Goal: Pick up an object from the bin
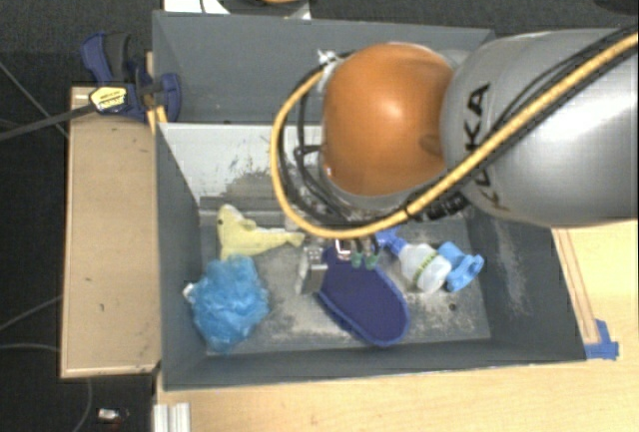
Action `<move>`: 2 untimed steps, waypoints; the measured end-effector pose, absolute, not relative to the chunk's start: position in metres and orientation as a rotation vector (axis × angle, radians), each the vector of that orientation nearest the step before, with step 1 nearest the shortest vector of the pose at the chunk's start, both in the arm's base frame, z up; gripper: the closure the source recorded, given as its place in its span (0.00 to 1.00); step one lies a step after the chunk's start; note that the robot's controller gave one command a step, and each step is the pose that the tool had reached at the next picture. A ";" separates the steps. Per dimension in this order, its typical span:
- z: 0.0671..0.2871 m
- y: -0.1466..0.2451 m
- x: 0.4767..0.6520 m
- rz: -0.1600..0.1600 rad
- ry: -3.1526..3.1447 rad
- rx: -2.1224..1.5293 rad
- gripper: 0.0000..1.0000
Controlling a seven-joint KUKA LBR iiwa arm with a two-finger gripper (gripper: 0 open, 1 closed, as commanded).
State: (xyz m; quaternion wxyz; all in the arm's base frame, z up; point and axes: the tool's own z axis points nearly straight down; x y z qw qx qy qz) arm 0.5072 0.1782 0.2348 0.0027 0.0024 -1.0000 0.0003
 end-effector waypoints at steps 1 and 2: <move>0.239 0.177 0.509 -0.002 -3.144 -0.001 0.00; 0.225 0.220 0.505 -0.001 -3.140 -0.146 0.00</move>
Offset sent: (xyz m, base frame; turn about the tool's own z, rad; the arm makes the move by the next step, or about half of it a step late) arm -0.0081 0.0727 -0.0202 0.1521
